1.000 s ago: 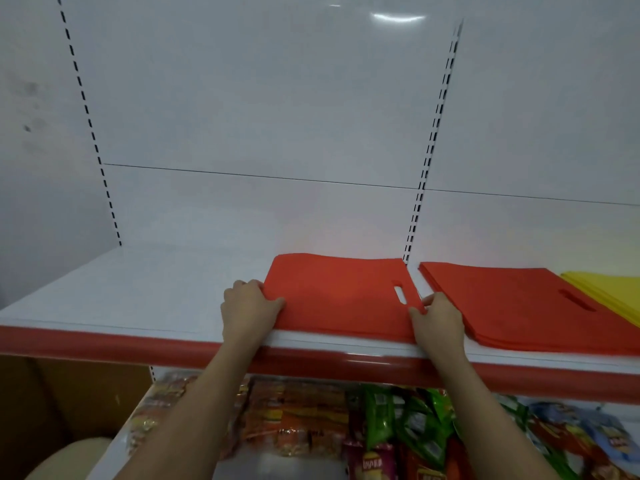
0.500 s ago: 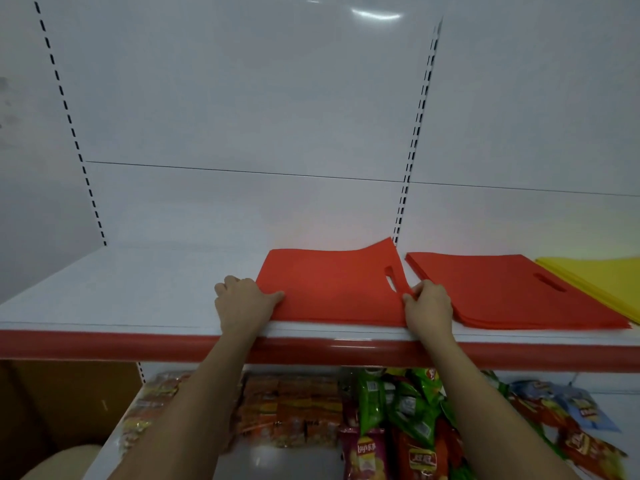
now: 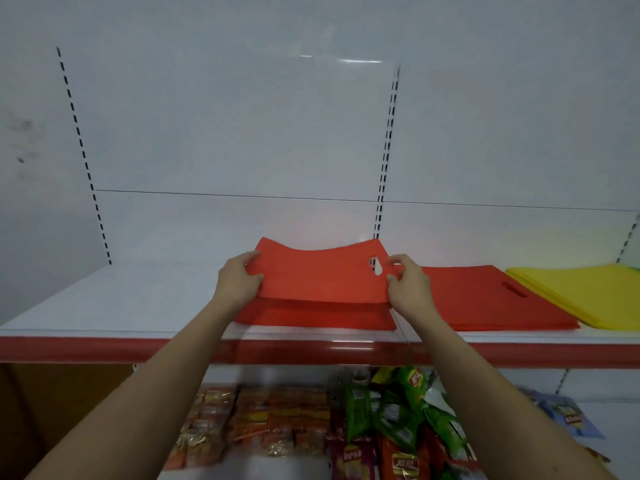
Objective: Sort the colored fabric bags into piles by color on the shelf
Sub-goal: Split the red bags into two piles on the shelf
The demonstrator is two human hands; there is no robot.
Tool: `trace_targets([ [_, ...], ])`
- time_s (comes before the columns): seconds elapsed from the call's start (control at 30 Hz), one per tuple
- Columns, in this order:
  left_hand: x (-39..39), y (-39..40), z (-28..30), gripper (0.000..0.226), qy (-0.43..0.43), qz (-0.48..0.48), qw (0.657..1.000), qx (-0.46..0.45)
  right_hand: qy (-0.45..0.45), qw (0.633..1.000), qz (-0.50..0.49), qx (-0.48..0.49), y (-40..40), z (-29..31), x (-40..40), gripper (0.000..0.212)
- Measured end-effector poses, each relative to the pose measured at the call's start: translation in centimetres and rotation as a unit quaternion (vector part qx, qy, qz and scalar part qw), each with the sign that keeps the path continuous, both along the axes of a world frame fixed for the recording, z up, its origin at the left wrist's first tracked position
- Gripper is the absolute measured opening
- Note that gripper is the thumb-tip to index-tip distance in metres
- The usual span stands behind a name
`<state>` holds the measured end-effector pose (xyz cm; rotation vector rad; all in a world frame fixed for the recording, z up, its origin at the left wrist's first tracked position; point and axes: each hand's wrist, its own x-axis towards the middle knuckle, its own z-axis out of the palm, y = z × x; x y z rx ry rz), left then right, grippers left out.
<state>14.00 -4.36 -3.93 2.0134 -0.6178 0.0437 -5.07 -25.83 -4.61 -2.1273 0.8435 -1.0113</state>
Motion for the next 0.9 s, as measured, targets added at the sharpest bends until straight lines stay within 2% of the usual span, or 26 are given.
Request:
trace_targets([
  [0.07,-0.8,-0.7,0.6,0.041,0.023,-0.009,1.000,-0.009,-0.007,1.000,0.006,0.001,-0.6,0.9,-1.0,0.027],
  [0.17,-2.5,-2.0,1.4,0.040,0.051,-0.010,0.998,-0.032,-0.025,0.999,0.031,0.027,-1.9,2.0,-2.5,0.028],
  [0.3,-6.0,-4.1,2.7,0.055,0.078,-0.019,0.994,-0.073,-0.008,0.987,0.123,0.104,-3.5,4.1,-5.7,0.030],
  [0.43,-10.1,-7.2,4.0,0.069,0.091,-0.022,0.991,-0.091,0.004,0.981,0.156,0.113,-5.9,5.5,-9.2,0.037],
  [0.53,-13.0,-10.2,4.4,0.067,0.094,-0.017,0.991,-0.098,0.011,0.982,0.150,0.118,-9.1,5.7,-11.6,0.044],
  [0.63,-16.2,-13.3,4.6,0.040,0.083,-0.018,0.992,-0.088,0.014,0.984,0.134,0.120,-12.7,5.5,-14.1,0.048],
  [0.67,-17.0,-14.2,4.4,0.041,0.079,-0.015,0.994,-0.079,0.014,0.984,0.128,0.120,-13.9,5.3,-14.8,0.050],
  [0.77,-18.6,-17.1,3.6,0.069,0.070,-0.001,0.996,-0.057,0.031,0.989,0.101,0.104,-17.5,4.4,-16.5,0.055],
  [0.9,-21.1,-20.9,2.3,0.055,0.050,0.008,0.998,-0.025,0.060,0.992,0.078,0.079,-21.3,3.3,-18.2,0.057],
])
